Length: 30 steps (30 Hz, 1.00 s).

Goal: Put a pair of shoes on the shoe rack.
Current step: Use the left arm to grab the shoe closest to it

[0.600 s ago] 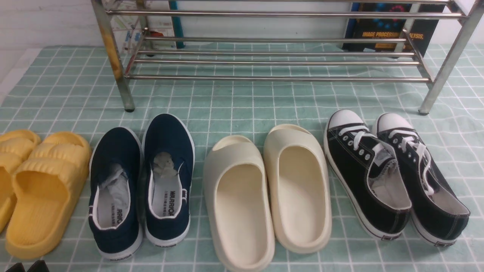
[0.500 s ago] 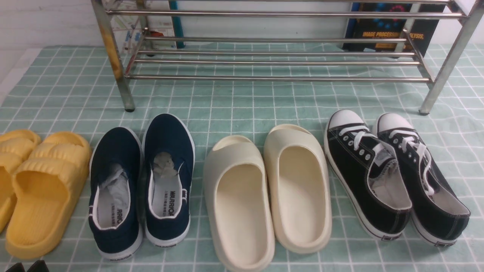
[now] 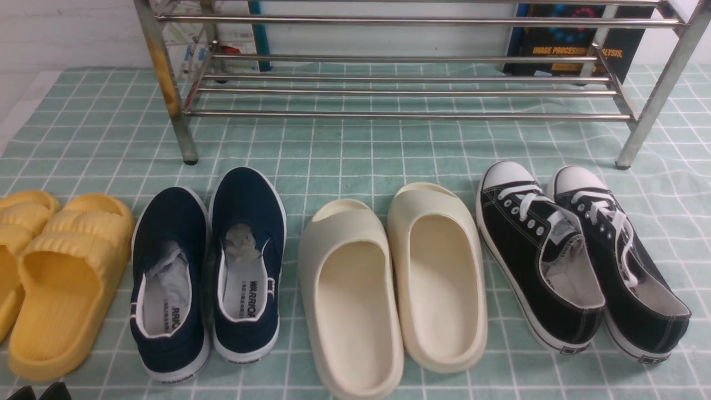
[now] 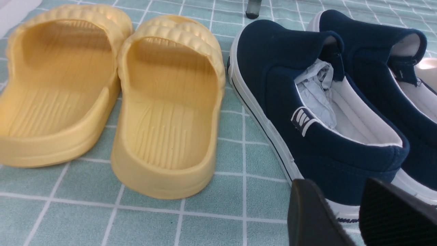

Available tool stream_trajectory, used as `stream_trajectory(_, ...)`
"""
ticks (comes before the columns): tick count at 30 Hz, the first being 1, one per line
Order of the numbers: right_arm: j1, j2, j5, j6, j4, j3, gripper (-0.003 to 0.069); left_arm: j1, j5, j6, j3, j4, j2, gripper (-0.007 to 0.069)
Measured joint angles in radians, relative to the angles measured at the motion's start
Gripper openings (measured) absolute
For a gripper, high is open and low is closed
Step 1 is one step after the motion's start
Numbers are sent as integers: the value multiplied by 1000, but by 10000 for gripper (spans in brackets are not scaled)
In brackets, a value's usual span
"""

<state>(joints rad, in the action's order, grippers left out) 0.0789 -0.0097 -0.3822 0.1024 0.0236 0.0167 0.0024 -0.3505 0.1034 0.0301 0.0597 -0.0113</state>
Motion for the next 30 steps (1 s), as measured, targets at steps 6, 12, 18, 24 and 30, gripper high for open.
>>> stream_trajectory(6, 0, 0, 0, 0, 0, 0, 239, 0, 67, 71, 0, 180, 0, 238)
stream_trajectory(12, 0, 0, 0, 0, 0, 0, 239, 0, 102, 351, 0, 680, 0, 238)
stream_trajectory(18, 0, 0, 0, 0, 0, 0, 239, 0, 141, 377, 0, 835, 0, 238)
stream_trajectory(24, 0, 0, 0, 0, 0, 0, 239, 0, 187, 358, 0, 847, 0, 238)
stream_trajectory(30, 0, 0, 0, 0, 0, 0, 239, 0, 147, 285, -24, 849, 0, 238)
